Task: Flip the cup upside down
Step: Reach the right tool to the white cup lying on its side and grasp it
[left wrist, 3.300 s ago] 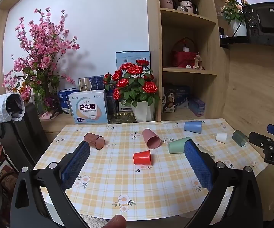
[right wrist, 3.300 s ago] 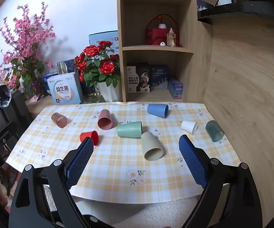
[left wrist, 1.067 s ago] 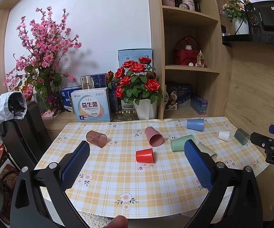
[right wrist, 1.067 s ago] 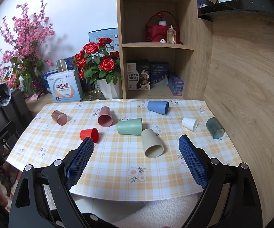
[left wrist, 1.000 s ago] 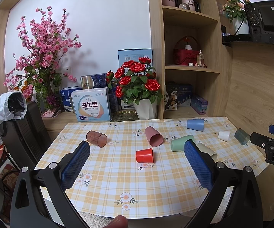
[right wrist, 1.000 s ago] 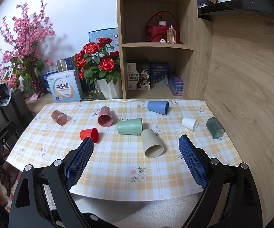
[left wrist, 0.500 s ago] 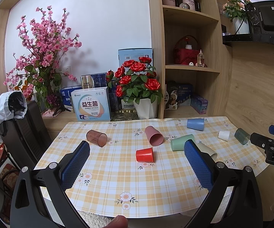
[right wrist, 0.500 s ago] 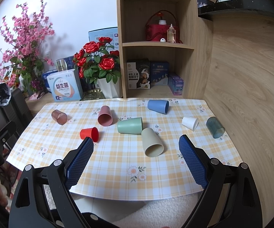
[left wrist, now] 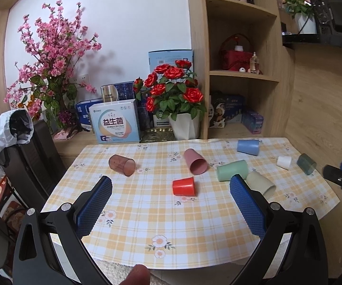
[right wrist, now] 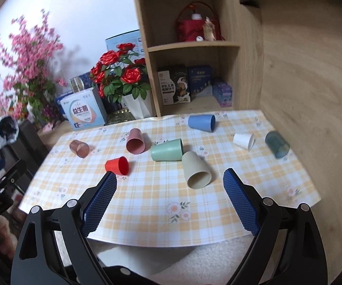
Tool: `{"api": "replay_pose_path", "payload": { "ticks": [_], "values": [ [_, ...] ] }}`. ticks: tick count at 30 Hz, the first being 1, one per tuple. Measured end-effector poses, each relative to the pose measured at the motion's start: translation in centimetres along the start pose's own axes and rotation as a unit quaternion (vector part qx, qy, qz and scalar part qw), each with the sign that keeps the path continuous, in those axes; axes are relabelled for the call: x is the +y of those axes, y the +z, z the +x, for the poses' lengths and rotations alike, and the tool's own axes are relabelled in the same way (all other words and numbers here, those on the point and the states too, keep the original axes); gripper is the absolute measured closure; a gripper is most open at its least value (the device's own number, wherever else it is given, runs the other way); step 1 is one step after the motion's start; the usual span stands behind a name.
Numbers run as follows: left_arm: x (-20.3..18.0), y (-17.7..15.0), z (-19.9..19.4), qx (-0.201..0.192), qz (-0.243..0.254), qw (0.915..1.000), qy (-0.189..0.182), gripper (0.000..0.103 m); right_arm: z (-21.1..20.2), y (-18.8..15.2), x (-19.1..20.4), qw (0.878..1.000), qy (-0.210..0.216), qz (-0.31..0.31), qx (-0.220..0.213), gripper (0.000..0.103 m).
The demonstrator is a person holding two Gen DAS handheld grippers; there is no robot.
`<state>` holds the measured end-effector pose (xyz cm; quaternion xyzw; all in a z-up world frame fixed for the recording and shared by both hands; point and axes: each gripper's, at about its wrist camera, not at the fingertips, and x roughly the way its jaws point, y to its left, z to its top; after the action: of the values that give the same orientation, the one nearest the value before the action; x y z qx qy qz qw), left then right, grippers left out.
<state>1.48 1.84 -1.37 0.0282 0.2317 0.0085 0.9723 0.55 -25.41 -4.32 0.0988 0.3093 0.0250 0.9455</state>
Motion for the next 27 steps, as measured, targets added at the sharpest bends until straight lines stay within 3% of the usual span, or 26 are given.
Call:
{"api": "replay_pose_path", "payload": {
  "ticks": [7,13,18,27],
  "values": [
    [1.5,1.2,4.4,-0.024,0.031,0.9976,0.056,0.006,2.1,1.5,-5.4,0.999,-0.013,0.033,-0.010,0.015],
    [3.0,1.6,9.1,-0.001,0.031,0.9991,0.029,0.006,6.2,3.0,-12.6,0.993,-0.064,0.095,0.024,0.015],
    [4.2,1.5,12.5,0.026,-0.006,0.9994,0.021,0.006,9.6,3.0,-15.9,0.990,-0.113,0.072,0.046,0.015],
    [5.2,1.3,17.1,0.047,-0.019,0.9985,0.020,0.006,16.6,2.6,-17.2,0.989,-0.084,0.023,0.117,0.015]
  ]
}}
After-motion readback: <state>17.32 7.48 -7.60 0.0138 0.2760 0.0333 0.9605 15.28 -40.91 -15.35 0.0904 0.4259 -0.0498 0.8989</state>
